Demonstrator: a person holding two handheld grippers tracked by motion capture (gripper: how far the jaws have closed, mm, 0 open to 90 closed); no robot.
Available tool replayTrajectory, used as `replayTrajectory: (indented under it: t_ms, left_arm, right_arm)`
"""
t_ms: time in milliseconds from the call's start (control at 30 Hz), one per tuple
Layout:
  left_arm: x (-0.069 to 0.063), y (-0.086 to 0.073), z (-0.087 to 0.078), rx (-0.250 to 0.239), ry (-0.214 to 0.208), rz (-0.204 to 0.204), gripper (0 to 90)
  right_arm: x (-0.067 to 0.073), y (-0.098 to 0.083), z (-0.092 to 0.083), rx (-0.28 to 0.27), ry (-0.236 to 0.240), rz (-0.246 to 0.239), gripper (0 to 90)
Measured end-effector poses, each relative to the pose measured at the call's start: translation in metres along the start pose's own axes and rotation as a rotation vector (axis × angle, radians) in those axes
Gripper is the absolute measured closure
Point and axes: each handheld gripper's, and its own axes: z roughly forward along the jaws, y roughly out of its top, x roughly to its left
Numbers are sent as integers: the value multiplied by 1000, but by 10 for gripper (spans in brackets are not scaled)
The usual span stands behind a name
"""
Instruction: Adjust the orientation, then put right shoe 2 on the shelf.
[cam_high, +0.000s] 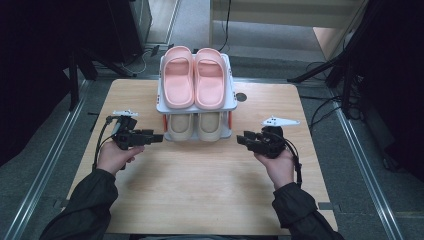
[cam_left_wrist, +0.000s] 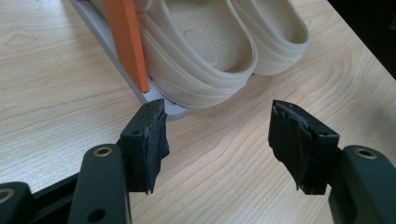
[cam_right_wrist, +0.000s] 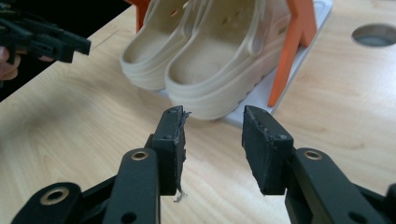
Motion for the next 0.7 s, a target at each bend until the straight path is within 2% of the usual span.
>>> replayTrajectory:
  t_ms: [200,300,700]
  left_arm:
    - [-4,0,3,13,-4,20,372]
    - [-9,0,6,19,-7,30,372]
    - [-23,-3,15,44,-28,66,372]
  right_arm:
    - [5,-12,-4,12,-4,-24,593]
    - [6,-22,-5,13,-12,-16,585]
    - [6,-29,0,20,1,4,565]
